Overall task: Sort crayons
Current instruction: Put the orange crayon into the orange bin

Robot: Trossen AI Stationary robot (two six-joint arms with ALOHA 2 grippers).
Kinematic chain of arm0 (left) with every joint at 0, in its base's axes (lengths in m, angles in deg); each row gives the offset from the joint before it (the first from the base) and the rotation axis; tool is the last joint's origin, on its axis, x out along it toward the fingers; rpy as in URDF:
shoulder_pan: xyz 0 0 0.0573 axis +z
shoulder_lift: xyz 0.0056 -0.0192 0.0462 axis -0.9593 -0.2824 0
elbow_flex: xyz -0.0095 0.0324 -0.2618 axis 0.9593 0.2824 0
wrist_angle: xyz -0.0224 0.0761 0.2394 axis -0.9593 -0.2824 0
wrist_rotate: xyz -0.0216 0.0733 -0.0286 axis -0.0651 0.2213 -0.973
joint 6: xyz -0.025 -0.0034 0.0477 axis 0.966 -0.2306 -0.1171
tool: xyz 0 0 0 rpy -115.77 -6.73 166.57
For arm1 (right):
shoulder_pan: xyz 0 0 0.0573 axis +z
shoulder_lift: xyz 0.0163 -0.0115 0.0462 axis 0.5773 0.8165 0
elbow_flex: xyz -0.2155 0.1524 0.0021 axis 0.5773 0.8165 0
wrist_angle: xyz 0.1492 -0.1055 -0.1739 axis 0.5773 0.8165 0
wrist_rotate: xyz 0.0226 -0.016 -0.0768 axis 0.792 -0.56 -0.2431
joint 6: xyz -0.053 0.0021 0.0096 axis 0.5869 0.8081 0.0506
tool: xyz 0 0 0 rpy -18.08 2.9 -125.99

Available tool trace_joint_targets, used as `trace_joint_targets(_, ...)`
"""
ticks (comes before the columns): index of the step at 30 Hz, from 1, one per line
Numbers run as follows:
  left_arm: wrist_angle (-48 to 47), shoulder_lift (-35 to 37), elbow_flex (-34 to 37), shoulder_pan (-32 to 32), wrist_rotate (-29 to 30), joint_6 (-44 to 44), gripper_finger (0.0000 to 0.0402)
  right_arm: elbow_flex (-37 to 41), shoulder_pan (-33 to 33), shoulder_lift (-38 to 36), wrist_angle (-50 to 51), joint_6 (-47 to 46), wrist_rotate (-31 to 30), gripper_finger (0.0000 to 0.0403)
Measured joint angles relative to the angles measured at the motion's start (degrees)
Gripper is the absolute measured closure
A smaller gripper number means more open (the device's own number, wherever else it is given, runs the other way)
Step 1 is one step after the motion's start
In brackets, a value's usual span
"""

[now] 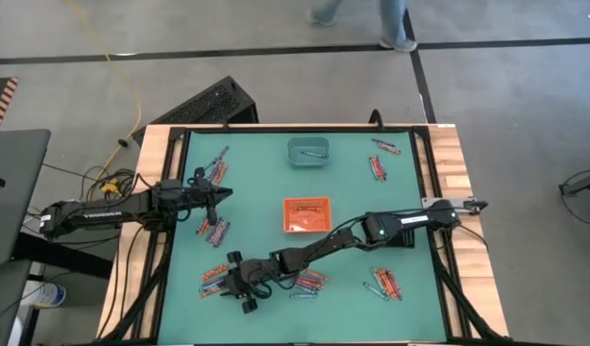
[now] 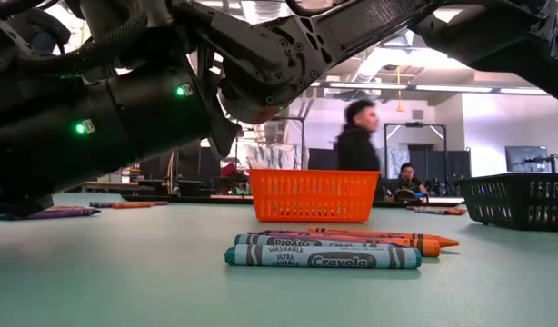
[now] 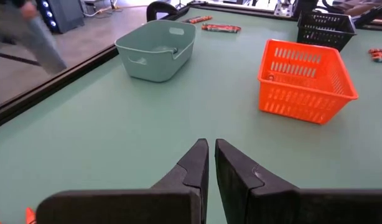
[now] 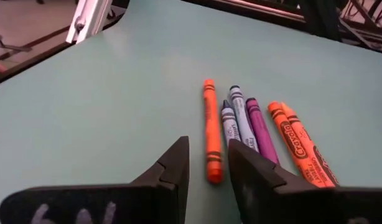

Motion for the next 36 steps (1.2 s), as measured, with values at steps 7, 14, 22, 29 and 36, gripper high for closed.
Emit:
trace_joint_targets(7, 0.0, 0.0, 0.0, 0.0, 0.0, 0.0, 0.0384, 0.0, 0.1, 0.0, 2.0, -0.7, -1.4, 0.0285)
trace_joint_targets(14, 0.0, 0.0, 0.0, 0.0, 0.0, 0.0, 0.0384, -0.1, 0.3, -0.1, 3.6, -3.1, -2.9, 0.0285)
trace_joint_targets(22, 0.0, 0.0, 0.0, 0.0, 0.0, 0.0, 0.0384, -0.1, 0.2, -0.1, 3.8, -3.2, -3.4, 0.0355)
trace_joint_targets(29, 0.0, 0.0, 0.0, 0.0, 0.0, 0.0, 0.0384, -0.1, 0.2, -0.8, 5.3, -3.7, -3.3, 0.0394)
trace_joint_targets(36, 0.0, 0.0, 0.0, 0.0, 0.0, 0.0, 0.0384, 0.2, 0.2, -8.5, 18.6, -1.5, -0.4, 0.04)
